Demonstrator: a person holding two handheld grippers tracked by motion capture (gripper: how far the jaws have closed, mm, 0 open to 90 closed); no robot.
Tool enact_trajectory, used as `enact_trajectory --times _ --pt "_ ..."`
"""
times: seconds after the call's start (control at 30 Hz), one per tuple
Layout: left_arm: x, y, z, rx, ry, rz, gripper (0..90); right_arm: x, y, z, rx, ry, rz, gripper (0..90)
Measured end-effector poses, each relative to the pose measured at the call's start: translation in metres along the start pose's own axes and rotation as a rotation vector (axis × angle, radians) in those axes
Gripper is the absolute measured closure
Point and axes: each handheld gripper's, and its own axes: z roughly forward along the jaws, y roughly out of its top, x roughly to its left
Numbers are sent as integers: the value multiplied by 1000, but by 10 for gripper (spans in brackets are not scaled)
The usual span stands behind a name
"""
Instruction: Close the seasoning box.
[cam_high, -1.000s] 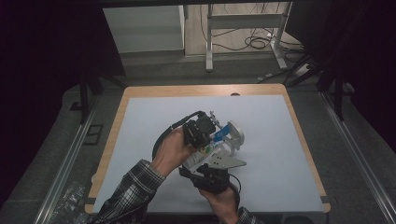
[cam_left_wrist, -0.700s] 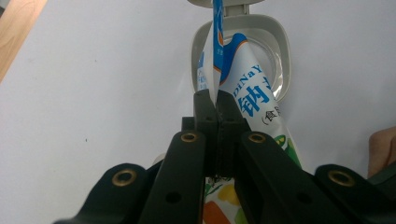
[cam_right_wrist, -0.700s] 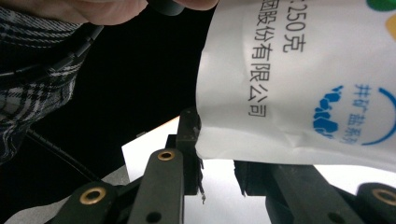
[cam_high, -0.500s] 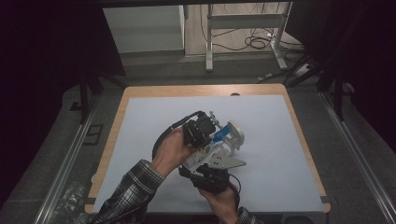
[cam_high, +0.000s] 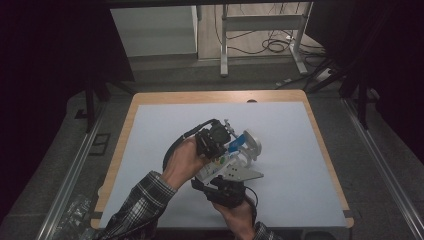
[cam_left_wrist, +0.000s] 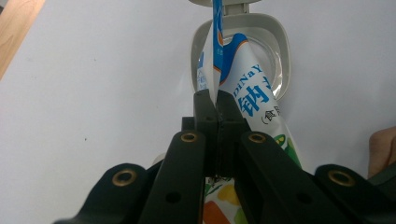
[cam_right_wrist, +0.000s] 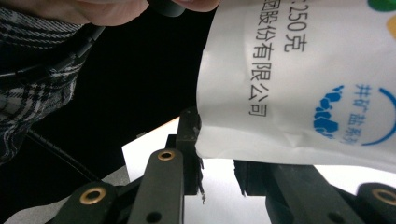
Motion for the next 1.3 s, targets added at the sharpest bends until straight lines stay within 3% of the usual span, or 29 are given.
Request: enact_trajectory --times 1.3 --pt "1 2 1 19 -3 -2 900 1 3 0 -7 2 5 737"
